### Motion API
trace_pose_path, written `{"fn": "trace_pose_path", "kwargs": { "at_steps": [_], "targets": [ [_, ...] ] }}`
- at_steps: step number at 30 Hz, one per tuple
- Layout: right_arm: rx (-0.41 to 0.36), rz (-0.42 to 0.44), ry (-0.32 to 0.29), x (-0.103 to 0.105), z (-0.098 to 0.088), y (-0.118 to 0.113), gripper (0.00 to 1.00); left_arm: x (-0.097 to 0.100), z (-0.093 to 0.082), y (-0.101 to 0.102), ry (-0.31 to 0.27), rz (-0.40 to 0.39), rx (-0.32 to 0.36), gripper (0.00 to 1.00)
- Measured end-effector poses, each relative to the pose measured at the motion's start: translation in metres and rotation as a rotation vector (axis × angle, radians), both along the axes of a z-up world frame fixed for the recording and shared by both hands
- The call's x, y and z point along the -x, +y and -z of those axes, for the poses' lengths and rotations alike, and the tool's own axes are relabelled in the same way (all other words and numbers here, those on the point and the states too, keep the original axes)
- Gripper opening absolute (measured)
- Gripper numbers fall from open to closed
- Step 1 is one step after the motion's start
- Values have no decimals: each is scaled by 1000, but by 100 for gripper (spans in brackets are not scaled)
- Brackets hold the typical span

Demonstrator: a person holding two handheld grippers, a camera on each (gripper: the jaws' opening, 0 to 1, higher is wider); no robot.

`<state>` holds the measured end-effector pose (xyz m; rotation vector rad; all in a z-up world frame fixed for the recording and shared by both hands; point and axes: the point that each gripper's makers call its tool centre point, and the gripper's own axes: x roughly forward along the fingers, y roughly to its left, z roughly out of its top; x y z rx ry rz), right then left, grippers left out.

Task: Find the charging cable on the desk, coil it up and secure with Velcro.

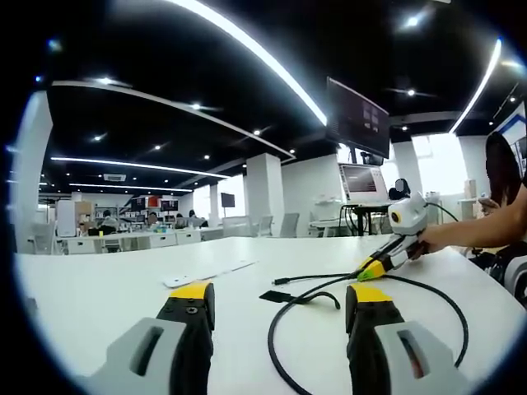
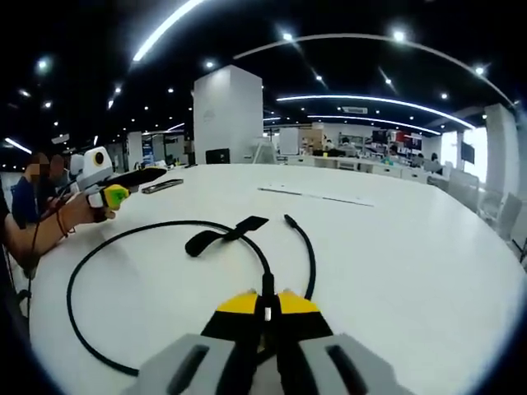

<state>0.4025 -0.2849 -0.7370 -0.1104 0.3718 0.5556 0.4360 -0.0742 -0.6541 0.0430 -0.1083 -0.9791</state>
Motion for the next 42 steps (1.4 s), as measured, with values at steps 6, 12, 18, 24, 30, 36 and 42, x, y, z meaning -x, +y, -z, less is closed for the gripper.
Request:
{"fn": "trace_pose_path", "kwargs": {
  "at_steps": [6,12,18,24,30,36,42],
  "targets": [
    [0,-2,-4,0,0,1,9,0,0,0,0,-1,1,64],
    [15,-16,-9,2,0,2,10,0,-1,1,-2,-3,2,64],
    [31,-22,-16,2,0,3,11,0,-1,2,-2,-3,4,64],
    [34,-20,-32,1,-1,2,13,1,-1,2,-1,-2,5,64],
    [33,-16,-48,0,-6,2,13,1,-1,2,-1,-2,3,64],
    [33,-16,-65,-2,-8,4,13,1,0,1,1,1,-1,64],
    [26,-16,-65,-4,-7,6,13,1,0,1,1,0,1,64]
  ]
}}
